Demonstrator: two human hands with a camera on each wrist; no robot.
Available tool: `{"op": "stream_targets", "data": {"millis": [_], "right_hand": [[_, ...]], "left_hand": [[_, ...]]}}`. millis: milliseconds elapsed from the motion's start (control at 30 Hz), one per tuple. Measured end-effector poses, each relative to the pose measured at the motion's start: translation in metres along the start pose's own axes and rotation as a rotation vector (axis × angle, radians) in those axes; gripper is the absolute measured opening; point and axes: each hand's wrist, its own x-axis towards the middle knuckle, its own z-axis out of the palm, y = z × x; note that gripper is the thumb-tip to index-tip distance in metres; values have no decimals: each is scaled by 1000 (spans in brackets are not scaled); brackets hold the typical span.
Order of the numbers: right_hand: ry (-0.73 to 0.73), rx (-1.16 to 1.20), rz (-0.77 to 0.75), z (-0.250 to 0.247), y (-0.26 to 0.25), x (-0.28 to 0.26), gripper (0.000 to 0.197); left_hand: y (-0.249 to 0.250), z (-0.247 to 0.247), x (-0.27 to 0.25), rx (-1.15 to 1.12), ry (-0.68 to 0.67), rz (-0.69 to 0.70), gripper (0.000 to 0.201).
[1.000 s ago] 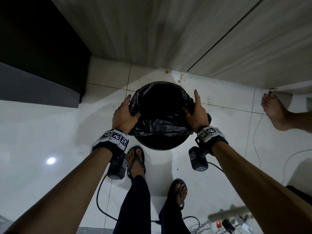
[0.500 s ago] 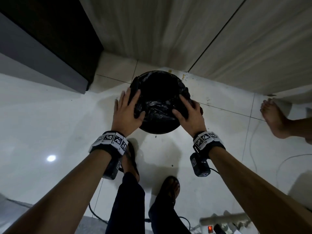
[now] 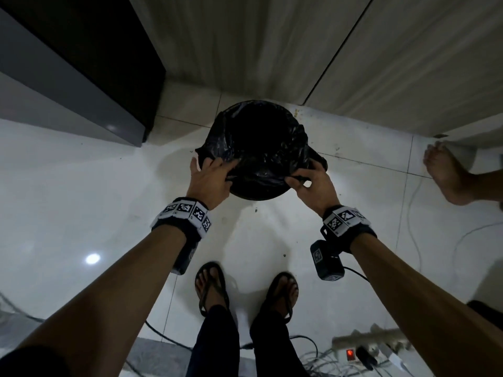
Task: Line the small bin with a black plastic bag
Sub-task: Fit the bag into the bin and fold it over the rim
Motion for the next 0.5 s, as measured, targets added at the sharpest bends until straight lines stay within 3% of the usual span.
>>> {"op": "stream_targets", "data": {"millis": [67,200,300,500], "right_hand": [[1,11,19,1,-2,-4,8],[37,44,107,10,-5,-13,14],[-23,-20,167,23,-4,-17,25],[42,79,380,36,-10,-6,26]], "left_hand": [[-2,-1,4,-20,41,0,30],[-2,-5,-9,-132,140,1,26],[-7,5,-24,-139,64,-26,30],[-19,25,-14,-468,-180,-330,26]]}}
